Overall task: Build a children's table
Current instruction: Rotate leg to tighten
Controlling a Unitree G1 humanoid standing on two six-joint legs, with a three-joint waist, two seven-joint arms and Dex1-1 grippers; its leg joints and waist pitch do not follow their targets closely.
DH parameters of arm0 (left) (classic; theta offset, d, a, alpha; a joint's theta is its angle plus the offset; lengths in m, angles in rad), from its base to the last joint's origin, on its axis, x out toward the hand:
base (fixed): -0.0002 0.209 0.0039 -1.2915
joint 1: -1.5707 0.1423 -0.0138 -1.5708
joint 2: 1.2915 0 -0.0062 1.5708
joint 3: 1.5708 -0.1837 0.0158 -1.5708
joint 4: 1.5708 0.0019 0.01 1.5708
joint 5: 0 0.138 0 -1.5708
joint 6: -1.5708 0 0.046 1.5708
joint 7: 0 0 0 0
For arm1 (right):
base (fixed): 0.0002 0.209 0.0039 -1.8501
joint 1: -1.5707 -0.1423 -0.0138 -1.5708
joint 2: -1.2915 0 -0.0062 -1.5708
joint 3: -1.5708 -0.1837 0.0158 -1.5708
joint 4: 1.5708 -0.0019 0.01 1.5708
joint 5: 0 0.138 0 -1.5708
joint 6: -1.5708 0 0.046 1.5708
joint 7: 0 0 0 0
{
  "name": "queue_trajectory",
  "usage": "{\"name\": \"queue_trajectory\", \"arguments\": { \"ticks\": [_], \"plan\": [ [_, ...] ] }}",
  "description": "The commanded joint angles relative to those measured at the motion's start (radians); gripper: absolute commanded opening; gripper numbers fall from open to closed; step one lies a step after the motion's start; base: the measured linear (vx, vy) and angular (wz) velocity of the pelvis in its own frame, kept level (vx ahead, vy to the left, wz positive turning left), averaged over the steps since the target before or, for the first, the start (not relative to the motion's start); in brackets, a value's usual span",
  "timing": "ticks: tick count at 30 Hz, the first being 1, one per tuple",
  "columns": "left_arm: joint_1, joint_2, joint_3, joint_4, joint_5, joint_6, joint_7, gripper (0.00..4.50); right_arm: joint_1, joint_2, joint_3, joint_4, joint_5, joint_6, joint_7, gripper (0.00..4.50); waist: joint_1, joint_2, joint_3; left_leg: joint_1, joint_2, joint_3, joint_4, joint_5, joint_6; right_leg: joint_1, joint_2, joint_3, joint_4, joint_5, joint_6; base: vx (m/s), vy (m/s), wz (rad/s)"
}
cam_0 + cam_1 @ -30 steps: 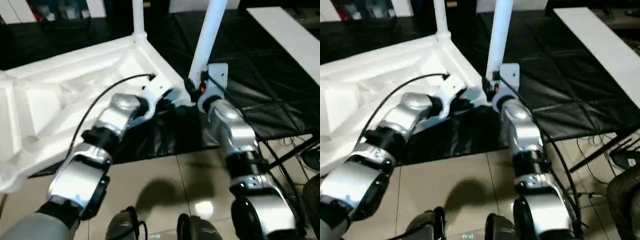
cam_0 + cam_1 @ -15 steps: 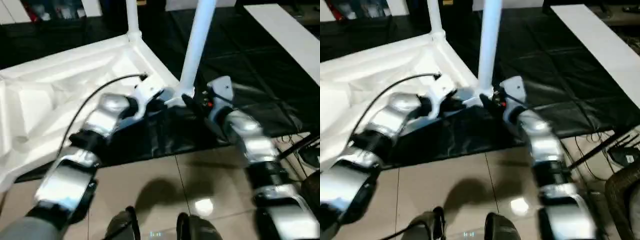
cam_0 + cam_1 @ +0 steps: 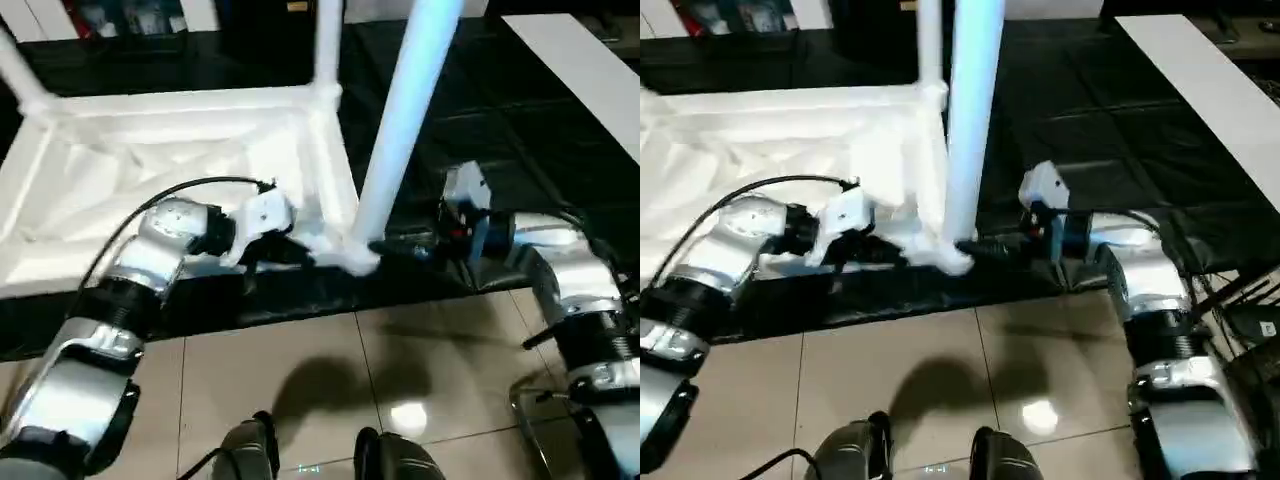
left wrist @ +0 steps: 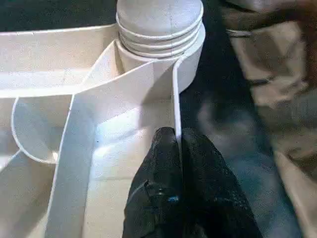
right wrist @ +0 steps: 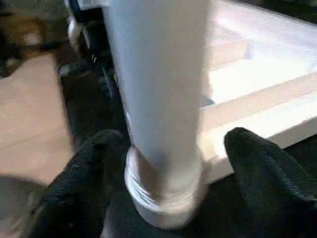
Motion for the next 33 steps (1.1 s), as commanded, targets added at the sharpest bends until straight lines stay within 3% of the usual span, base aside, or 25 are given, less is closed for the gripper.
{"name": "queue_trajectory", "arguments": {
  "ticks": [1, 7, 16, 25, 30, 31, 33],
  "plan": [
    [0.009, -0.006, -0.044, -0.048, -0.006, -0.018, -0.076, 0.0, -0.014, -0.001, 0.015, 0.009, 0.011, 0.004, 0.049, 3.26, -0.001, -0.012, -0.103, 0.033, 0.061, -0.014, -0.047, -0.132, 0.155, 0.062, -0.097, 0.063, -0.061, -0.087, -0.277, 0.0, 0.0, 0.0],
    [0.022, -0.006, -0.063, -0.083, -0.016, -0.006, -0.115, 0.0, -0.024, 0.009, 0.026, 0.02, 0.025, 0.015, 0.099, 2.82, 0.011, -0.012, -0.106, 0.037, 0.063, -0.014, -0.047, -0.126, 0.154, 0.058, -0.096, 0.063, -0.06, -0.093, -0.275, 0.0, 0.0, 0.0],
    [0.028, -0.009, -0.067, -0.1, -0.017, 0.002, -0.128, 0.0, -0.023, 0.01, 0.042, 0.019, 0.037, 0.03, 0.166, 2.02, 0.012, -0.012, -0.106, 0.036, 0.062, -0.015, -0.047, -0.129, 0.153, 0.059, -0.097, 0.062, -0.061, -0.102, -0.272, 0.0, 0.0, 0.0],
    [0.005, -0.02, -0.048, -0.053, 0.016, 0.049, -0.046, 0.0, 0.007, 0.014, 0.041, -0.017, 0.045, 0.053, 0.156, 1.89, 0.013, -0.012, -0.106, 0.036, 0.061, -0.014, -0.046, -0.122, 0.155, 0.059, -0.095, 0.062, -0.061, -0.094, -0.275, 0.0, 0.0, 0.0],
    [-0.02, -0.052, -0.012, -0.03, 0.014, 0.131, 0.061, 0.0, 0.033, 0.057, 0.011, -0.076, 0.011, 0.13, -0.061, 1.89, 0.011, -0.012, -0.098, 0.037, 0.06, -0.017, -0.053, -0.163, 0.117, 0.057, -0.097, 0.062, -0.072, -0.192, -0.254, 0.0, 0.0, 0.0],
    [-0.027, -0.062, -0.005, -0.028, 0.018, 0.15, 0.092, 0.0, 0.038, 0.073, 0.006, -0.085, -0.004, 0.154, -0.122, 1.88, 0.008, -0.011, -0.095, 0.037, 0.058, -0.018, -0.056, -0.187, 0.095, 0.055, -0.098, 0.063, -0.08, -0.248, -0.235, 0.0, 0.0, 0.0],
    [-0.038, -0.078, 0.002, -0.022, 0.027, 0.177, 0.141, 0.0, 0.048, 0.102, -0.004, -0.102, -0.021, 0.187, -0.211, 1.88, 0.006, -0.01, -0.094, 0.036, 0.057, -0.02, -0.056, -0.196, 0.079, 0.057, -0.101, 0.063, -0.082, -0.271, -0.223, 0.0, 0.0, 0.0]
  ]
}}
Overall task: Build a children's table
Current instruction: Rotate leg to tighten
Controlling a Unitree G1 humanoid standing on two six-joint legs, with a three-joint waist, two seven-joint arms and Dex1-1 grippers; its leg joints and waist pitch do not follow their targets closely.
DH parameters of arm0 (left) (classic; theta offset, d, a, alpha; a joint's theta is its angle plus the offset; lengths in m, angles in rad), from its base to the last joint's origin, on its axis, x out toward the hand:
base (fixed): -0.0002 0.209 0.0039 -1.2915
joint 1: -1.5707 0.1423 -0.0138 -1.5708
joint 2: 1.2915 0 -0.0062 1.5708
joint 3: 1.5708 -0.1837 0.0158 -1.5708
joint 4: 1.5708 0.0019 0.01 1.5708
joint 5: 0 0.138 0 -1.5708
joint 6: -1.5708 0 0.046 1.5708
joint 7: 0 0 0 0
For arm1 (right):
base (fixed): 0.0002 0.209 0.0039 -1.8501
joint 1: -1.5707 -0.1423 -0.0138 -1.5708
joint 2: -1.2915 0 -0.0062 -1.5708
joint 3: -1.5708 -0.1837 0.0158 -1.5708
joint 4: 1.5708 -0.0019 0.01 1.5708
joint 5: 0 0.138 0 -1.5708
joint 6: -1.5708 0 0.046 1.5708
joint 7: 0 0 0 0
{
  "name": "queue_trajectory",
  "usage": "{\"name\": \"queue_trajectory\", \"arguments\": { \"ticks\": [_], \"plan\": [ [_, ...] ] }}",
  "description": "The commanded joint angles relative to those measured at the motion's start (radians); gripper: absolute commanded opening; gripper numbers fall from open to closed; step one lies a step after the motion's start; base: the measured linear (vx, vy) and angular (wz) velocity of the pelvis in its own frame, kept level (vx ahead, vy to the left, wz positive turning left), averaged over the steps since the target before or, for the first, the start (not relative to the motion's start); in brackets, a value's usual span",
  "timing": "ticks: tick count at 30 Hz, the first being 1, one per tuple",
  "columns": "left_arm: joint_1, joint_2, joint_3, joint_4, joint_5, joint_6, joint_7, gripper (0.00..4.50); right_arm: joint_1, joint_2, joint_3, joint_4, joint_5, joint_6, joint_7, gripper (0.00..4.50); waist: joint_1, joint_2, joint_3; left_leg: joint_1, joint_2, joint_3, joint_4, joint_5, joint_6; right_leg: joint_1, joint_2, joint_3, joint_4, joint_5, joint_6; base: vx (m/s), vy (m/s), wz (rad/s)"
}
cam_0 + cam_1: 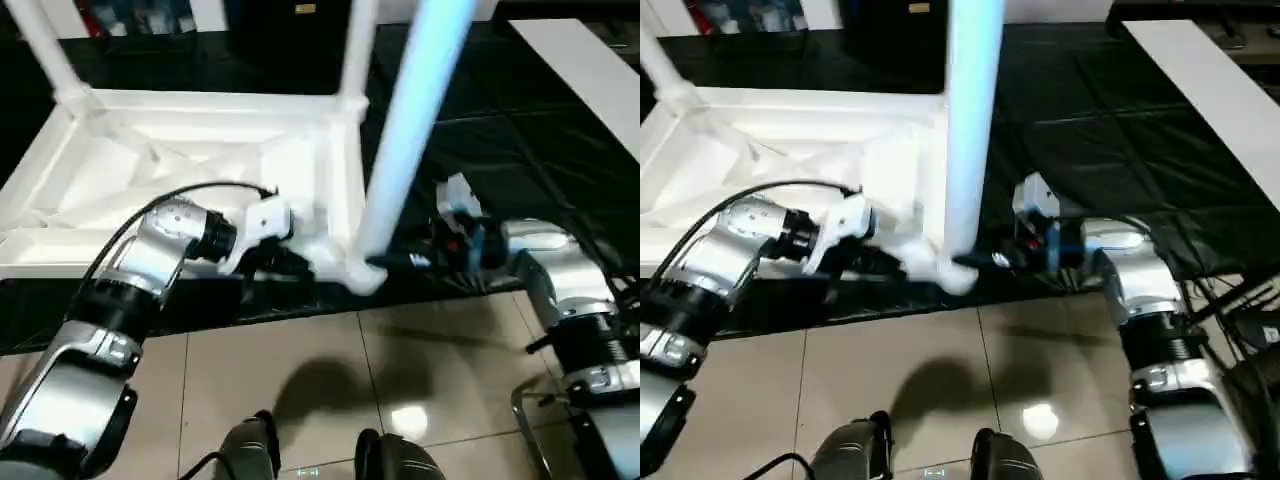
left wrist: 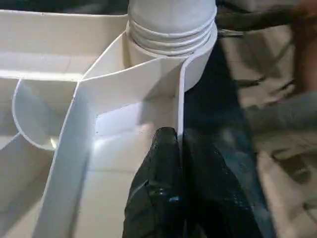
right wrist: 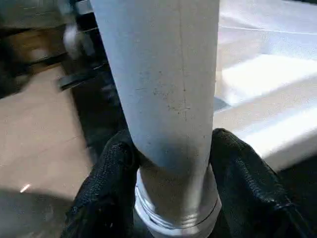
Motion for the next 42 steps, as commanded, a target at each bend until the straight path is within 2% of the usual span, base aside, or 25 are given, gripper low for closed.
{"name": "queue_trajectory", "arguments": {
  "ticks": [1, 3, 4, 6, 9, 11, 13, 14, 15, 16, 18, 21, 24, 27, 29, 30, 33, 35, 37, 41, 42],
  "plan": [
    [-0.03, -0.051, 0.014, 0.012, 0.015, 0.049, 0.103, 0.0, 0.023, 0.057, 0.008, -0.05, -0.023, 0.063, -0.136, 1.88, -0.004, -0.009, -0.093, 0.037, 0.059, -0.021, -0.062, -0.198, 0.074, 0.051, -0.097, 0.064, -0.083, -0.273, -0.215, 0.0, 0.0, 0.0],
    [-0.043, -0.068, 0.02, 0.025, 0.023, 0.067, 0.146, 0.0, 0.032, 0.078, 0.007, -0.066, -0.028, 0.075, -0.173, 1.88, -0.009, -0.011, -0.095, 0.036, 0.057, -0.023, -0.06, -0.203, 0.069, 0.054, -0.101, 0.063, -0.081, -0.266, -0.22, 0.0, 0.0, 0.0],
    [-0.074, -0.109, 0.036, 0.057, 0.037, 0.105, 0.246, 0.0, 0.039, 0.124, 0.014, -0.083, -0.056, 0.092, -0.27, 1.88, -0.012, -0.008, -0.095, 0.037, 0.055, -0.021, -0.06, -0.194, 0.068, 0.052, -0.099, 0.065, -0.082, -0.244, -0.221, 0.0, 0.0, 0.0],
    [-0.086, -0.125, 0.042, 0.07, 0.04, 0.12, 0.287, 0.0, 0.039, 0.143, 0.016, -0.088, -0.068, 0.101, -0.313, 1.88, -0.015, -0.01, -0.097, 0.036, 0.053, -0.019, -0.058, -0.185, 0.07, 0.054, -0.1, 0.066, -0.081, -0.219, -0.226, 0.0, 0.0, 0.0],
    [-0.144, -0.207, 0.068, 0.134, 0.044, 0.163, 0.442, 0.0, -0.019, 0.28, -0.029, -0.012, -0.121, 0.113, -0.624, 1.88, -0.021, -0.008, -0.097, 0.036, 0.05, -0.021, -0.059, -0.181, 0.063, 0.054, -0.099, 0.064, -0.081, -0.225, -0.228, 0.0, 0.0, 0.0],
    [-0.173, -0.247, 0.086, 0.165, 0.045, 0.173, 0.518, 0.0, -0.064, 0.36, -0.068, 0.047, -0.124, 0.107, -0.781, 1.88, -0.026, -0.007, -0.097, 0.036, 0.049, -0.021, -0.06, -0.188, 0.046, 0.053, -0.1, 0.064, -0.083, -0.239, -0.223, 0.0, 0.0, 0.0],
    [-0.194, -0.274, 0.091, 0.183, 0.052, 0.174, 0.573, 0.0, -0.093, 0.401, -0.094, 0.086, -0.122, 0.099, -0.868, 1.88, -0.028, -0.006, -0.1, 0.036, 0.049, -0.021, -0.06, -0.18, 0.047, 0.052, -0.099, 0.066, -0.08, -0.213, -0.227, 0.0, 0.0, 0.0],
    [-0.202, -0.286, 0.09, 0.189, 0.058, 0.172, 0.596, 0.0, -0.105, 0.419, -0.102, 0.1, -0.12, 0.089, -0.898, 1.88, -0.029, -0.007, -0.102, 0.036, 0.049, -0.019, -0.059, -0.153, 0.062, 0.056, -0.096, 0.066, -0.076, -0.146, -0.232, 0.0, 0.0, 0.0],
    [-0.202, -0.286, 0.09, 0.189, 0.058, 0.172, 0.596, 0.0, -0.105, 0.419, -0.102, 0.1, -0.12, 0.089, -0.898, 2.23, -0.029, -0.007, -0.102, 0.036, 0.049, -0.019, -0.059, -0.153, 0.062, 0.056, -0.096, 0.066, -0.076, -0.146, -0.232, 0.0, 0.0, 0.0],
    [-0.21, -0.304, 0.094, 0.192, 0.058, 0.174, 0.616, 0.0, -0.116, 0.444, -0.115, 0.108, -0.114, 0.068, -0.929, 2.23, -0.028, -0.006, -0.105, 0.034, 0.048, -0.018, -0.057, -0.123, 0.082, 0.06, -0.097, 0.067, -0.071, -0.083, -0.24, 0.0, 0.0, 0.0],
    [-0.219, -0.331, 0.103, 0.192, 0.053, 0.177, 0.638, 0.0, -0.129, 0.478, -0.122, 0.114, -0.113, 0.05, -0.956, 2.58, -0.026, -0.008, -0.109, 0.032, 0.046, -0.016, -0.053, -0.079, 0.121, 0.063, -0.096, 0.065, -0.063, 0.005, -0.255, 0.0, 0.0, 0.0],
    [-0.222, -0.338, 0.101, 0.199, 0.058, 0.168, 0.647, 0.0, -0.124, 0.488, -0.13, 0.111, -0.133, 0.034, -0.986, 2.84, -0.024, -0.006, -0.103, 0.032, 0.046, -0.016, -0.055, -0.095, 0.137, 0.063, -0.096, 0.065, -0.066, -0.009, -0.254, 0.0, 0.0, 0.0],
    [-0.2, -0.308, 0.093, 0.194, 0.059, 0.128, 0.61, 0.0, -0.099, 0.445, -0.172, 0.096, -0.096, 0.021, -0.947, 2.96, -0.023, -0.003, -0.099, 0.035, 0.049, -0.017, -0.059, -0.137, 0.121, 0.062, -0.097, 0.065, -0.074, -0.067, -0.239, 0.0, 0.0, 0.0],
    [-0.187, -0.295, 0.091, 0.187, 0.056, 0.115, 0.585, 0.0, -0.089, 0.412, -0.17, 0.093, -0.091, 0.001, -0.906, 3.22, -0.023, -0.004, -0.1, 0.034, 0.051, -0.019, -0.061, -0.145, 0.114, 0.064, -0.097, 0.065, -0.072, -0.065, -0.236, 0.0, 0.0, 0.0],
    [-0.155, -0.256, 0.076, 0.166, 0.063, 0.093, 0.519, 0.0, -0.065, 0.32, -0.152, 0.074, -0.098, -0.041, -0.771, 3.44, -0.022, -0.005, -0.101, 0.032, 0.049, -0.018, -0.058, -0.141, 0.118, 0.067, -0.097, 0.065, -0.072, -0.049, -0.239, 0.0, 0.0, 0.0],
    [-0.151, -0.25, 0.074, 0.164, 0.063, 0.088, 0.508, 0.0, -0.062, 0.307, -0.15, 0.069, -0.097, -0.043, -0.751, 3.5, -0.022, -0.005, -0.1, 0.031, 0.049, -0.017, -0.057, -0.132, 0.127, 0.068, -0.096, 0.066, -0.071, -0.031, -0.239, 0.0, 0.0, 0.0],
    [-0.126, -0.213, 0.061, 0.151, 0.061, 0.056, 0.435, 0.0, -0.042, 0.215, -0.127, 0.043, -0.089, -0.058, -0.605, 3.5, -0.021, -0.008, -0.102, 0.028, 0.047, -0.017, -0.053, -0.113, 0.148, 0.072, -0.096, 0.064, -0.067, -0.002, -0.25, 0.0, 0.0, 0.0],
    [-0.117, -0.2, 0.056, 0.147, 0.057, 0.038, 0.405, 0.0, -0.039, 0.184, -0.118, 0.041, -0.088, -0.068, -0.554, 3.5, -0.02, -0.008, -0.101, 0.028, 0.049, -0.017, -0.053, -0.122, 0.153, 0.071, -0.097, 0.063, -0.071, -0.025, -0.25, 0.0, 0.0, 0.0],
    [-0.084, -0.145, 0.033, 0.124, 0.044, -0.006, 0.279, 0.0, -0.035, 0.086, -0.092, 0.042, -0.062, -0.106, -0.341, 3.5, -0.019, -0.009, -0.099, 0.03, 0.048, -0.016, -0.053, -0.145, 0.151, 0.071, -0.097, 0.062, -0.076, -0.062, -0.251, 0.0, 0.0, 0.0],
    [-0.052, -0.094, 0.007, 0.087, 0.023, -0.079, 0.141, 0.0, -0.025, 0.013, -0.052, 0.032, -0.023, -0.148, -0.126, 3.5, -0.016, -0.008, -0.097, 0.029, 0.055, -0.015, -0.054, -0.166, 0.147, 0.067, -0.095, 0.062, -0.077, -0.108, -0.247, 0.0, 0.0, 0.0],
    [-0.048, -0.085, 0.001, 0.083, 0.022, -0.086, 0.124, 0.0, -0.022, 0.001, -0.043, 0.029, -0.018, -0.155, -0.088, 3.5, -0.016, -0.008, -0.102, 0.033, 0.058, -0.015, -0.054, -0.169, 0.145, 0.066, -0.095, 0.062, -0.075, -0.11, -0.251, 0.0, 0.0, 0.0]
  ]
}}
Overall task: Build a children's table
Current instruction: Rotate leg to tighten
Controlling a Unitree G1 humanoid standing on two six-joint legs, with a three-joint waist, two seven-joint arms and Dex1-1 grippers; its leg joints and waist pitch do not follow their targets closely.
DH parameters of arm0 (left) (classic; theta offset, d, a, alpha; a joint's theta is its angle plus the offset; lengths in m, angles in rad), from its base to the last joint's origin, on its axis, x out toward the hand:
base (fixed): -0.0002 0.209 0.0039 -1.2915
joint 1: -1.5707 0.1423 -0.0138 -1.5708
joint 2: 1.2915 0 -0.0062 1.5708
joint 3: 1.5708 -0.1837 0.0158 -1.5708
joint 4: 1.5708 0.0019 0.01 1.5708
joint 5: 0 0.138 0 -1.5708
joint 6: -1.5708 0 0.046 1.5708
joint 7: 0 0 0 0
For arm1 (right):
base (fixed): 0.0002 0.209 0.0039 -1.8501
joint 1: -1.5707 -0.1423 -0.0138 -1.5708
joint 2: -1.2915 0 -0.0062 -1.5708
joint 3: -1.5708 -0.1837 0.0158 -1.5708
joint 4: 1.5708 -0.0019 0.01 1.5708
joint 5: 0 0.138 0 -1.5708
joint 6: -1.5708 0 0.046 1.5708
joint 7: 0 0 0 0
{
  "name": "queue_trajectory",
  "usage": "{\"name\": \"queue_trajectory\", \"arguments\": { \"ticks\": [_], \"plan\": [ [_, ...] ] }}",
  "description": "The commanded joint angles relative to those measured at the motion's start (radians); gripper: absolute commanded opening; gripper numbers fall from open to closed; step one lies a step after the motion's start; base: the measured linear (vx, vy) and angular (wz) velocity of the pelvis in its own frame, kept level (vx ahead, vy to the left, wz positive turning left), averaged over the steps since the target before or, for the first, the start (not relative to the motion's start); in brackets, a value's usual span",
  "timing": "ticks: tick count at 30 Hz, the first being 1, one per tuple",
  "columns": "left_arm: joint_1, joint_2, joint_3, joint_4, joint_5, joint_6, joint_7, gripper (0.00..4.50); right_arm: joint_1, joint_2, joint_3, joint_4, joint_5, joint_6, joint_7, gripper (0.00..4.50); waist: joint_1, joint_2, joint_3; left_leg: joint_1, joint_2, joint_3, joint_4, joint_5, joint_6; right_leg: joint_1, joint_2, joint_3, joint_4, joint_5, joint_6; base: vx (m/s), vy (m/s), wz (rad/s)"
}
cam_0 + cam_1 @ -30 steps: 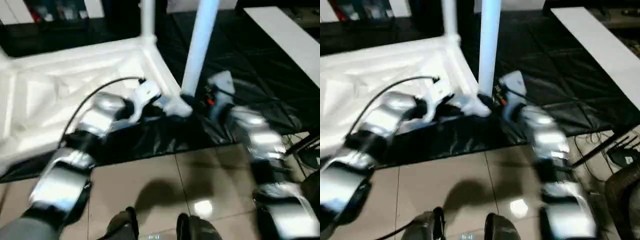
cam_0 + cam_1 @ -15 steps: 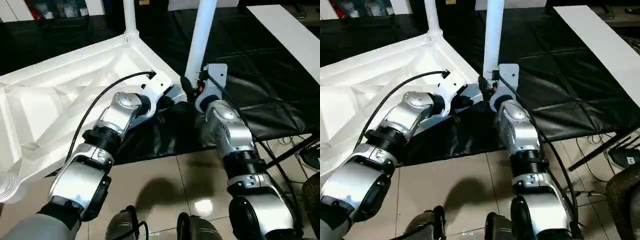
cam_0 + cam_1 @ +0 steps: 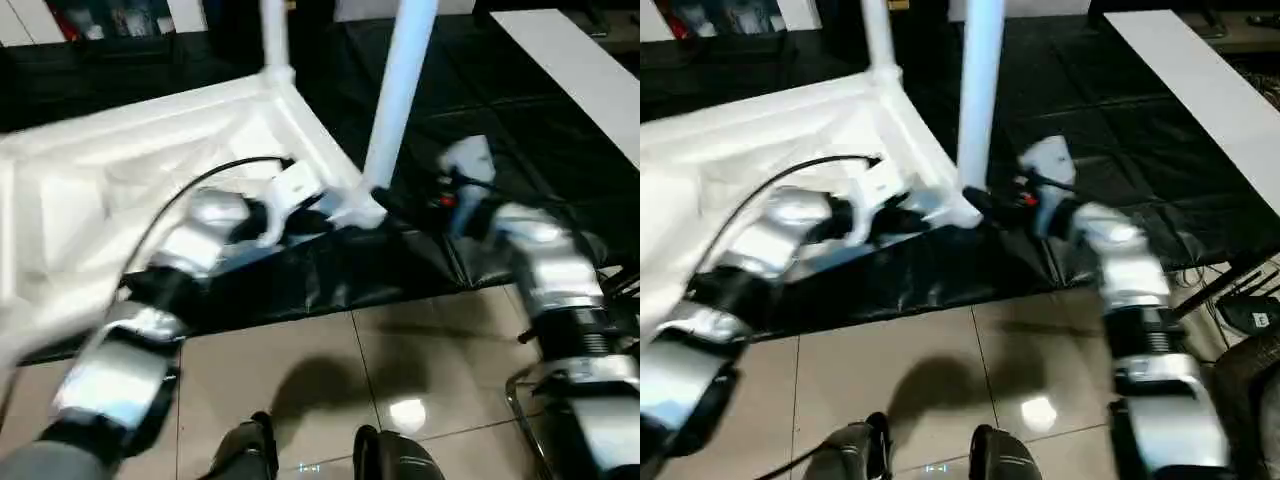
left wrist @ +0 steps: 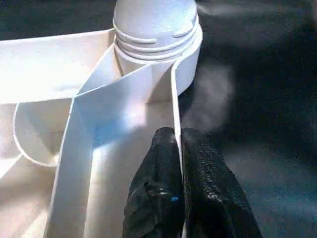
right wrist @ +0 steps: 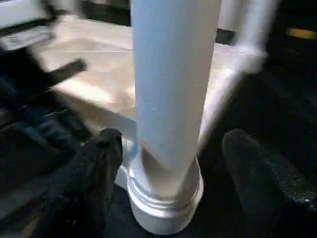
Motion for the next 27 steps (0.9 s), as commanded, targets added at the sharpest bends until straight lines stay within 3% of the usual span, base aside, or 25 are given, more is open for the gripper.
{"name": "queue_trajectory", "arguments": {
  "ticks": [1, 5, 11, 20, 27],
  "plan": [
    [0.012, 0.004, -0.04, -0.037, -0.01, -0.053, -0.08, 0.0, 0.012, -0.017, 0.038, -0.023, 0.017, -0.021, 0.11, 3.5, 0.004, -0.01, -0.102, 0.031, 0.058, -0.018, -0.045, -0.171, 0.142, 0.07, -0.095, 0.06, -0.068, -0.108, -0.255, 0.0, 0.0, 0.0],
    [0.029, 0.04, -0.061, -0.068, -0.019, -0.075, -0.183, 0.0, 0.005, -0.049, 0.057, 0.0, 0.034, -0.022, 0.232, 3.5, 0.013, -0.005, -0.104, 0.033, 0.062, -0.017, -0.045, -0.165, 0.145, 0.064, -0.097, 0.06, -0.064, -0.097, -0.273, 0.0, 0.0, 0.0],
    [0.066, 0.09, -0.096, -0.143, -0.048, -0.11, -0.335, 0.0, -0.008, -0.079, 0.103, 0.047, 0.04, -0.032, 0.381, 2.91, 0.028, -0.008, -0.11, 0.036, 0.063, -0.015, -0.044, -0.155, 0.141, 0.062, -0.098, 0.061, -0.062, -0.106, -0.276, 0.0, 0.0, 0.0],
    [0.081, 0.096, -0.112, -0.179, -0.053, -0.114, -0.37, 0.0, -0.011, -0.078, 0.12, 0.054, 0.053, -0.027, 0.447, 2.05, 0.03, -0.01, -0.115, 0.033, 0.062, -0.016, -0.042, -0.145, 0.139, 0.064, -0.098, 0.06, -0.059, -0.108, -0.271, 0.0, 0.0, 0.0],
    [0.08, 0.093, -0.109, -0.182, -0.053, -0.103, -0.369, 0.0, -0.007, -0.079, 0.124, 0.049, 0.063, -0.013, 0.48, 1.93, 0.031, -0.01, -0.118, 0.032, 0.061, -0.016, -0.039, -0.122, 0.155, 0.064, -0.096, 0.058, -0.055, -0.081, -0.275, 0.0, 0.0, 0.0]
  ]
}}
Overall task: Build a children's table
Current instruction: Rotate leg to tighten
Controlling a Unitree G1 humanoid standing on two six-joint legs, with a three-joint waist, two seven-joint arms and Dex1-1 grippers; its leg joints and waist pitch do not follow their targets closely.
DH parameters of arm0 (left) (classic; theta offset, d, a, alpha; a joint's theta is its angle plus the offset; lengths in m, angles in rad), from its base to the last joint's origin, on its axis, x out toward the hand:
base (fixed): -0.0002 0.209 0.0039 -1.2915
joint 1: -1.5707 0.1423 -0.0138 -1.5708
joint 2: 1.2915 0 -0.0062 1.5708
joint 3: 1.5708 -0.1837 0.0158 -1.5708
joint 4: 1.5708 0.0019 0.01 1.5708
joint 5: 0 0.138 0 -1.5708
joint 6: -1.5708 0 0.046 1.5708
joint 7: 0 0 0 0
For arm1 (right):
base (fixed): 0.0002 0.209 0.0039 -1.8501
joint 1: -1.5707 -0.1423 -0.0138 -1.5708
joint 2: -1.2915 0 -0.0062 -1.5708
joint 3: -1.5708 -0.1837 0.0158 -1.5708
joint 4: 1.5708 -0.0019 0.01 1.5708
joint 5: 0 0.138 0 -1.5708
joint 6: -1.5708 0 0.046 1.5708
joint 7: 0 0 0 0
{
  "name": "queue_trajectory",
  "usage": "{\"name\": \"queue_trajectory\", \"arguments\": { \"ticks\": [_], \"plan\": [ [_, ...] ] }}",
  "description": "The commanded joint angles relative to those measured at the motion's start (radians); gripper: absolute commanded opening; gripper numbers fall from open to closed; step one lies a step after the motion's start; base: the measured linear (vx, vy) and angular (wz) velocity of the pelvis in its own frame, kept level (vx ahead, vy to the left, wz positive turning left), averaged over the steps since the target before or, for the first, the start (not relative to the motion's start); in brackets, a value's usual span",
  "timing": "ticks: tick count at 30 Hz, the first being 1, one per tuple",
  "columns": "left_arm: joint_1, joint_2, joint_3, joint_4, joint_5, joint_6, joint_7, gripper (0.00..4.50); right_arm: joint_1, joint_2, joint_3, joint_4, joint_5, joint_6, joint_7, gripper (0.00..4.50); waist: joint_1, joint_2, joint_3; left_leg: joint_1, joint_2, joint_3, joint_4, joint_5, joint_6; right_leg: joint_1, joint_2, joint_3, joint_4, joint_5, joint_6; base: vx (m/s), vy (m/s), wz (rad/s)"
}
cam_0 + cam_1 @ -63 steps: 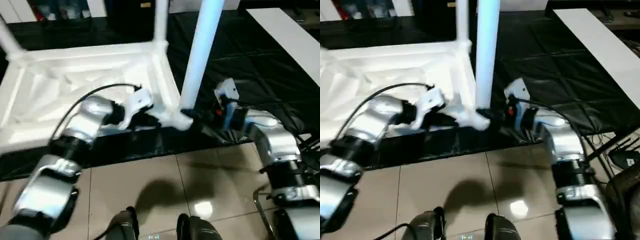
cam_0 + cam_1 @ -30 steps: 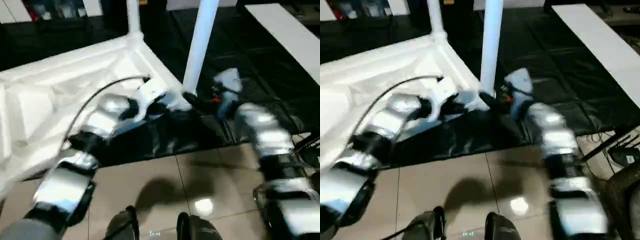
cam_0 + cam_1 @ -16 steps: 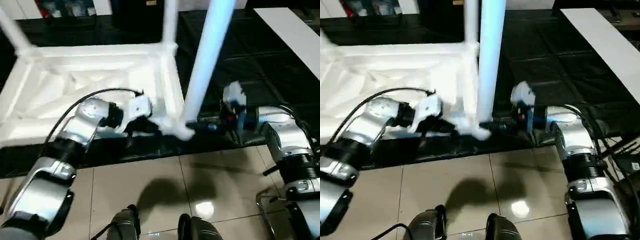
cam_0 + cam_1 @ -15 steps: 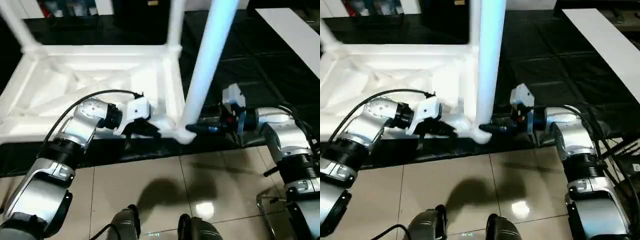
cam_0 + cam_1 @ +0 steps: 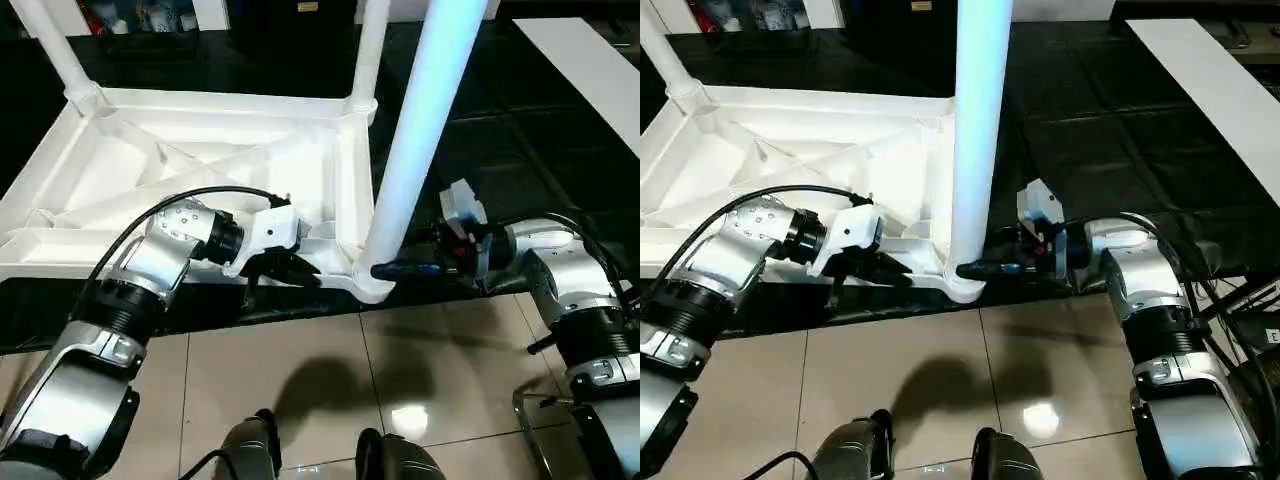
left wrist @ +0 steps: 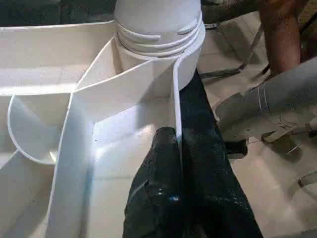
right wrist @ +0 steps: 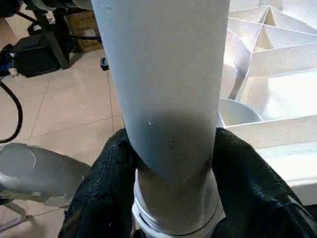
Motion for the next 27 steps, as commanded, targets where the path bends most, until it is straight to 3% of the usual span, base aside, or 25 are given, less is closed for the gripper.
{"name": "queue_trajectory", "arguments": {
  "ticks": [1, 7, 10, 11, 12, 13, 14, 16, 17, 21, 23, 24, 25, 26, 27],
  "plan": [
    [-0.002, -0.014, -0.035, -0.039, -0.01, -0.001, -0.036, 0.0, 0.0, -0.01, 0.009, -0.01, 0.019, 0.013, 0.028, 1.93, -0.004, -0.011, -0.117, 0.035, 0.061, -0.016, -0.044, -0.126, 0.153, 0.063, -0.094, 0.059, -0.057, -0.087, -0.274, 0.0, 0.0, 0.0],
    [-0.013, -0.041, -0.005, -0.018, -0.005, 0.051, 0.044, 0.0, 0.054, 0.023, -0.019, -0.101, 0.04, 0.08, -0.081, 1.91, -0.002, -0.013, -0.115, 0.037, 0.063, -0.016, -0.045, -0.13, 0.145, 0.062, -0.094, 0.06, -0.059, -0.113, -0.265, 0.0, 0.0, 0.0],
    [-0.03, -0.072, 0.02, -0.009, -0.023, 0.094, 0.084, 0.0, 0.072, 0.071, -0.027, -0.133, 0.007, 0.133, -0.232, 1.91, -0.005, -0.012, -0.109, 0.037, 0.06, -0.017, -0.048, -0.166, 0.121, 0.057, -0.095, 0.059, -0.068, -0.187, -0.25, 0.0, 0.0, 0.0],
    [-0.042, -0.087, 0.028, -0.001, -0.025, 0.114, 0.108, 0.0, 0.073, 0.095, -0.031, -0.138, -0.008, 0.148, -0.294, 1.91, -0.008, -0.014, -0.106, 0.036, 0.057, -0.017, -0.049, -0.185, 0.105, 0.057, -0.096, 0.06, -0.073, -0.232, -0.238, 0.0, 0.0, 0.0],
    [-0.062, -0.11, 0.033, 0.02, -0.017, 0.13, 0.15, 0.0, 0.068, 0.134, -0.037, -0.134, -0.037, 0.169, -0.399, 1.91, -0.01, -0.007, -0.104, 0.04, 0.058, -0.019, -0.052, -0.206, 0.083, 0.052, -0.096, 0.06, -0.078, -0.278, -0.227, 0.0, 0.0, 0.0],
    [-0.062, -0.11, 0.033, 0.02, -0.017, 0.13, 0.15, 0.0, 0.068, 0.134, -0.037, -0.134, -0.037, 0.169, -0.399, 1.91, -0.016, -0.013, -0.102, 0.037, 0.054, -0.022, -0.054, -0.226, 0.063, 0.056, -0.1, 0.06, -0.083, -0.32, -0.213, 0.0, 0.0, 0.0],
    [-0.103, -0.156, 0.041, 0.07, 0.007, 0.154, 0.242, 0.0, 0.052, 0.215, -0.055, -0.129, -0.074, 0.212, -0.589, 1.91, -0.019, -0.008, -0.101, 0.034, 0.054, -0.025, -0.057, -0.229, 0.048, 0.058, -0.099, 0.058, -0.083, -0.335, -0.201, 0.0, 0.0, 0.0],
    [-0.131, -0.187, 0.05, 0.106, 0.021, 0.175, 0.313, 0.0, 0.04, 0.265, -0.067, -0.126, -0.092, 0.238, -0.703, 1.91, -0.027, -0.007, -0.101, 0.039, 0.055, -0.026, -0.061, -0.25, 0.03, 0.049, -0.095, 0.059, -0.083, -0.342, -0.2, 0.0, 0.0, 0.0],
    [-0.135, -0.191, 0.051, 0.11, 0.022, 0.178, 0.323, 0.0, 0.039, 0.272, -0.069, -0.126, -0.094, 0.242, -0.717, 1.91, -0.037, -0.011, -0.102, 0.038, 0.055, -0.03, -0.063, -0.268, 0.015, 0.054, -0.098, 0.058, -0.083, -0.349, -0.201, 0.0, 0.0, 0.0],
    [-0.217, -0.285, 0.115, 0.217, 0.036, 0.216, 0.594, 0.0, -0.007, 0.381, -0.072, -0.079, -0.14, 0.257, -0.936, 1.91, -0.043, -0.012, -0.106, 0.038, 0.047, -0.02, -0.054, -0.227, 0.033, 0.052, -0.098, 0.062, -0.082, -0.268, -0.213, 0.0, 0.0, 0.0],
    [-0.25, -0.329, 0.131, 0.257, 0.052, 0.23, 0.717, 0.0, -0.052, 0.452, -0.118, -0.007, -0.145, 0.256, -1.106, 1.91, -0.043, -0.011, -0.106, 0.041, 0.047, -0.019, -0.054, -0.222, 0.043, 0.049, -0.098, 0.062, -0.085, -0.263, -0.217, 0.0, 0.0, 0.0],
    [-0.25, -0.329, 0.131, 0.257, 0.052, 0.23, 0.717, 0.0, -0.052, 0.452, -0.118, -0.007, -0.145, 0.256, -1.106, 1.91, -0.044, -0.011, -0.108, 0.04, 0.046, -0.019, -0.053, -0.213, 0.044, 0.051, -0.098, 0.061, -0.083, -0.252, -0.219, 0.0, 0.0, 0.0],
    [-0.263, -0.351, 0.139, 0.27, 0.057, 0.241, 0.755, 0.0, -0.07, 0.487, -0.148, 0.021, -0.142, 0.253, -1.183, 1.91, -0.041, -0.011, -0.111, 0.037, 0.047, -0.018, -0.053, -0.183, 0.06, 0.056, -0.097, 0.062, -0.078, -0.189, -0.222, 0.0, 0.0, 0.0],
    [-0.278, -0.382, 0.153, 0.277, 0.054, 0.263, 0.79, 0.0, -0.085, 0.528, -0.181, 0.046, -0.125, 0.244, -1.237, 2.47, -0.042, -0.01, -0.112, 0.036, 0.047, -0.018, -0.053, -0.167, 0.068, 0.056, -0.096, 0.062, -0.075, -0.161, -0.227, 0.0, 0.0, 0.0],
    [-0.281, -0.389, 0.155, 0.278, 0.054, 0.269, 0.797, 0.0, -0.088, 0.537, -0.188, 0.05, -0.12, 0.242, -1.246, 2.61, -0.042, -0.01, -0.115, 0.038, 0.048, -0.017, -0.051, -0.148, 0.082, 0.056, -0.096, 0.062, -0.071, -0.114, -0.237, 0.0, 0.0, 0.0]
  ]
}}
